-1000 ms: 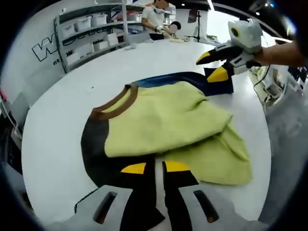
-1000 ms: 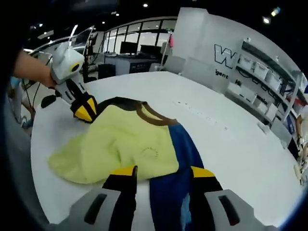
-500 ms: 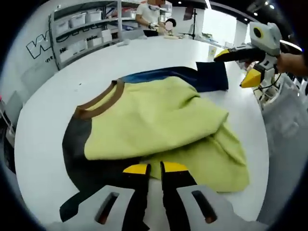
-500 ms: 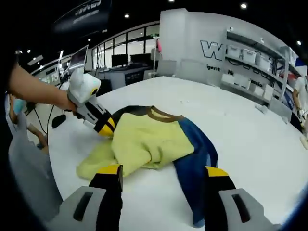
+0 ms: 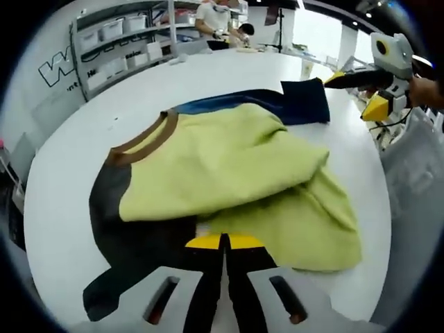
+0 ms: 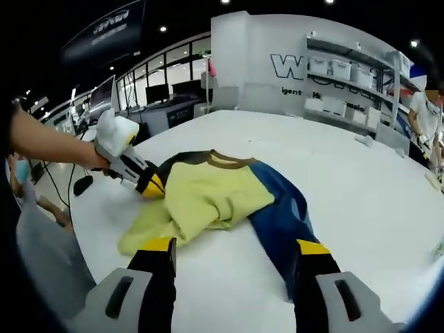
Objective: Fold the garment on the visible template until the final outline fits inside the template.
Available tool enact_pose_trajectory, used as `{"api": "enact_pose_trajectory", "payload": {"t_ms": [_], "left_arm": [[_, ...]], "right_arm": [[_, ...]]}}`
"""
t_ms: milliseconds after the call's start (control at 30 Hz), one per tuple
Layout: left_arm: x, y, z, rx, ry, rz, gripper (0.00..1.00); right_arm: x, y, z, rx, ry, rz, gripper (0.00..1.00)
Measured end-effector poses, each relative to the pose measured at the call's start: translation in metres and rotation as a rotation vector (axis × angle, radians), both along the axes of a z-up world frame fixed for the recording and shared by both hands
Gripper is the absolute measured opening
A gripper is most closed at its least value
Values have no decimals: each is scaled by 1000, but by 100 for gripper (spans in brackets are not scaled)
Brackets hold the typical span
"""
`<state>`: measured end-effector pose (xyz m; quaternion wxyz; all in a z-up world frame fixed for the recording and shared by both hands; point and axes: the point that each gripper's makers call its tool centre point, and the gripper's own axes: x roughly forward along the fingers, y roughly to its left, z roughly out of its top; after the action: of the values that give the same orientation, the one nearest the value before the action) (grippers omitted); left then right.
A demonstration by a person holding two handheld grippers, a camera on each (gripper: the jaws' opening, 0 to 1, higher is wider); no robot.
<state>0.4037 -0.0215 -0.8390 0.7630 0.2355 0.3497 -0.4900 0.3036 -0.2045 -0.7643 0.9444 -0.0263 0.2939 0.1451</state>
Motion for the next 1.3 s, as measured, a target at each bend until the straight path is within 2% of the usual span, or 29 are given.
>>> {"api": "enact_pose_trajectory", "payload": {"t_ms": [200, 400, 867, 1033, 1300], "left_arm": [[-5, 8, 8, -5, 9, 23, 3], [-12, 20, 23, -49, 18, 106, 2], [-43, 62, 32, -64, 5, 205, 2], [-47, 67, 36, -78, -4, 225, 3], [-44, 67, 44, -109, -23, 251, 3]], "right_arm": [[-2, -2, 0, -2, 2, -11, 66], [-3, -1, 0, -10, -5, -13, 66], [-11, 11, -1, -12, -6, 16, 66], [-16, 14, 0, -10, -8, 23, 66], [-25, 18, 1, -11, -7, 31, 66]]}}
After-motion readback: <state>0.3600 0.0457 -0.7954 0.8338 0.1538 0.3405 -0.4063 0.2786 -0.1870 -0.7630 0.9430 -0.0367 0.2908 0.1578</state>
